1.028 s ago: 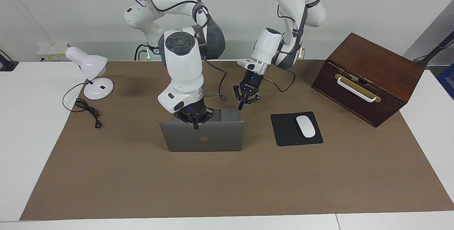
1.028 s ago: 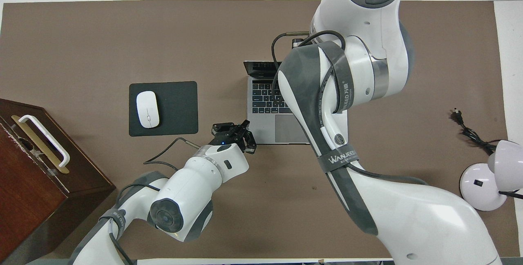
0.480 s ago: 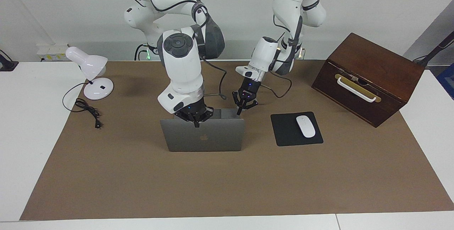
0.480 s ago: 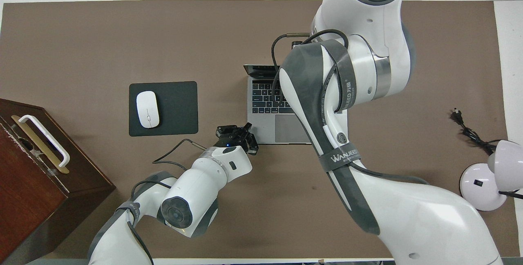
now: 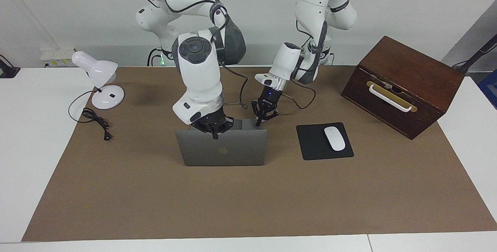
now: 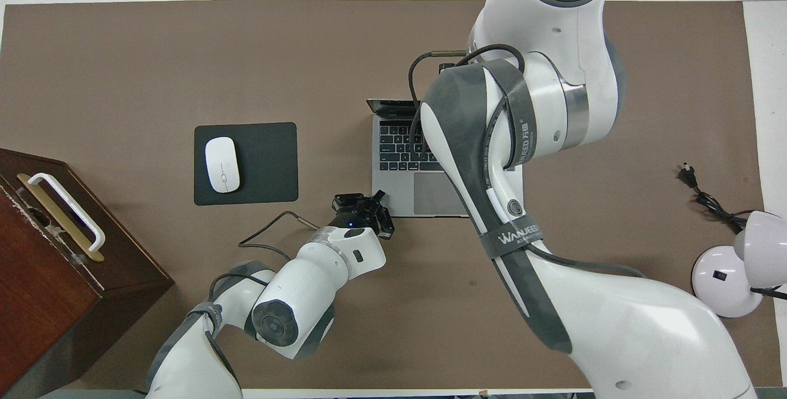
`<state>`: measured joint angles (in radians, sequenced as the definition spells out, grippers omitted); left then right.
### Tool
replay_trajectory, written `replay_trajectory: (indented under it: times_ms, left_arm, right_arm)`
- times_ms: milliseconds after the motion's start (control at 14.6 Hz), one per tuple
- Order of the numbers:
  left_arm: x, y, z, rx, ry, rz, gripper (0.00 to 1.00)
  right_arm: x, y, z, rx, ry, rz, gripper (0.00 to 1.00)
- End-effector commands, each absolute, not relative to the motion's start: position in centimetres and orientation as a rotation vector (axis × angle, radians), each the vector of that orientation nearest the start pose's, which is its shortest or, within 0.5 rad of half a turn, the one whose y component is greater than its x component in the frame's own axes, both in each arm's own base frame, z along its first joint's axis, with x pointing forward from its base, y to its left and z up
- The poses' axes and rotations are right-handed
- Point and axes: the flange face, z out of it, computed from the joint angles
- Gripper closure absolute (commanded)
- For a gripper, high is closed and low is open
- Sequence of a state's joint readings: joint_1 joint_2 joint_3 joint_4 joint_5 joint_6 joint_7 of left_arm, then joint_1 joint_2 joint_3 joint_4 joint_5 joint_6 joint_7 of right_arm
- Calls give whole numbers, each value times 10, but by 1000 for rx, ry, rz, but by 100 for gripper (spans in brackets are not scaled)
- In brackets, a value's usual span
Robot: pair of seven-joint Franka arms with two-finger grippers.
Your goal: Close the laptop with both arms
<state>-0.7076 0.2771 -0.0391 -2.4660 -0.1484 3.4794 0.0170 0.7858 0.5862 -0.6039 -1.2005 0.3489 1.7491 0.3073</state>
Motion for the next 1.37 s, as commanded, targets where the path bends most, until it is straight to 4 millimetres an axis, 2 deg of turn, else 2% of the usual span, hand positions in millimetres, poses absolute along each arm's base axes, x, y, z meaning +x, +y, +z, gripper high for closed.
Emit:
replay_trajectory:
  times_ms: [0,137,480,823,960,1302]
  left_arm:
    - [398,-345,268,-3024,1007,-1167,100]
    - [396,-343,265,-2983,1076,-1153,100]
    - [391,-340,259,-2965,1109,-1129,100]
    - [386,-336,252,-2951,1141,-1096,100]
    - [383,-334,246,-2952,1142,-1076,100]
    - [380,-331,240,-2956,1142,-1051,100]
  right_arm:
    - [664,265,489,-3070,156,-36,100]
    - [665,263,488,-3069,162,-29,100]
    - [664,261,490,-3049,169,-11,100]
    - [659,261,486,-3018,177,81,100]
    - [656,251,488,-2994,204,136,100]
    - [649,243,468,-2958,241,230,100]
